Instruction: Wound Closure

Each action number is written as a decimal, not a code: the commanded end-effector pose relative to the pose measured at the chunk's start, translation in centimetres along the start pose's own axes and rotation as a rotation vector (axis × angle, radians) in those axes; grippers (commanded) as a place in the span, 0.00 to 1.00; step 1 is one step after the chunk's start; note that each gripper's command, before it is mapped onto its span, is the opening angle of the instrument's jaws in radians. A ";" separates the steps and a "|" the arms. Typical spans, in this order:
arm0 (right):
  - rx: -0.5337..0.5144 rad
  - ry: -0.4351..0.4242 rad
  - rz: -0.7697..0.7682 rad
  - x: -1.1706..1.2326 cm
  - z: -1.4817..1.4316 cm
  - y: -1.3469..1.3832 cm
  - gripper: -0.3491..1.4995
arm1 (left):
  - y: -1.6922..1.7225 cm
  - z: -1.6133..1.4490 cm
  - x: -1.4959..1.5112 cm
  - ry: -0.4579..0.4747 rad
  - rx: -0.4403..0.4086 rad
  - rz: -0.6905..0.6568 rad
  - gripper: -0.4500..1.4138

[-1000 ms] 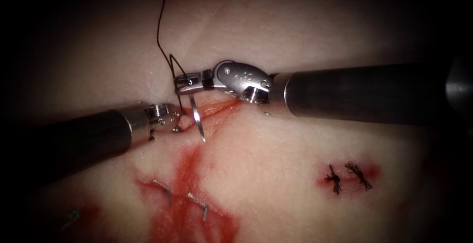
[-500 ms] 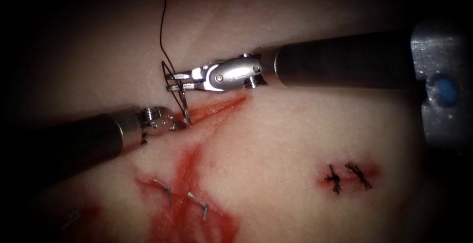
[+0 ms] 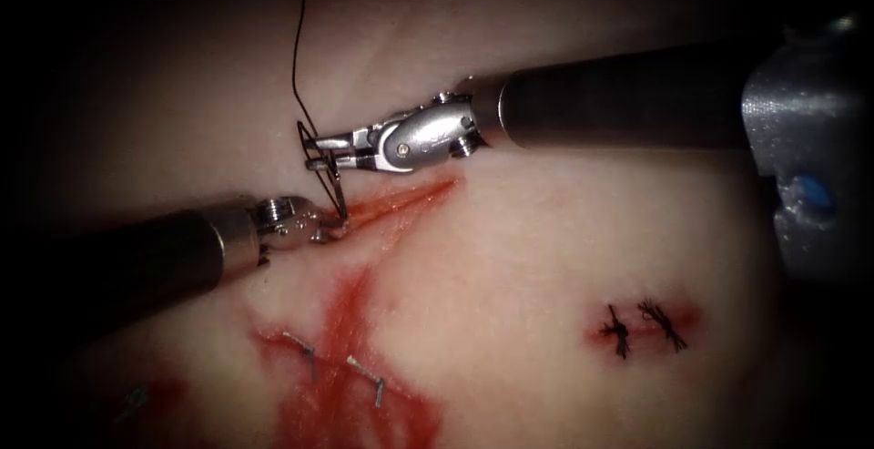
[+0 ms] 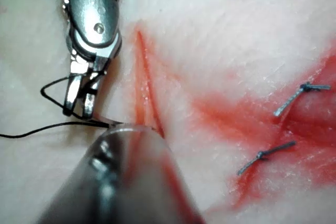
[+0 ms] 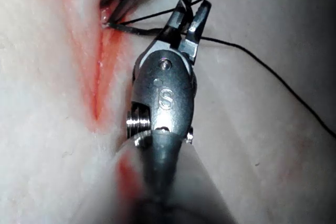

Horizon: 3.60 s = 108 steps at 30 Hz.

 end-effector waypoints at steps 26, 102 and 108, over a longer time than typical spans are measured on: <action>-0.017 -0.013 0.108 -0.03 0.00 -0.17 0.00 | 0.06 -0.30 0.12 0.033 0.157 -0.121 0.37; -0.056 -0.340 0.921 -0.22 -0.02 -0.32 0.00 | 0.64 -0.03 -0.01 0.080 0.155 -0.052 0.18; -0.112 -0.414 1.074 -0.15 -0.13 -0.41 0.00 | 0.64 -0.03 -0.02 0.080 0.156 -0.052 0.17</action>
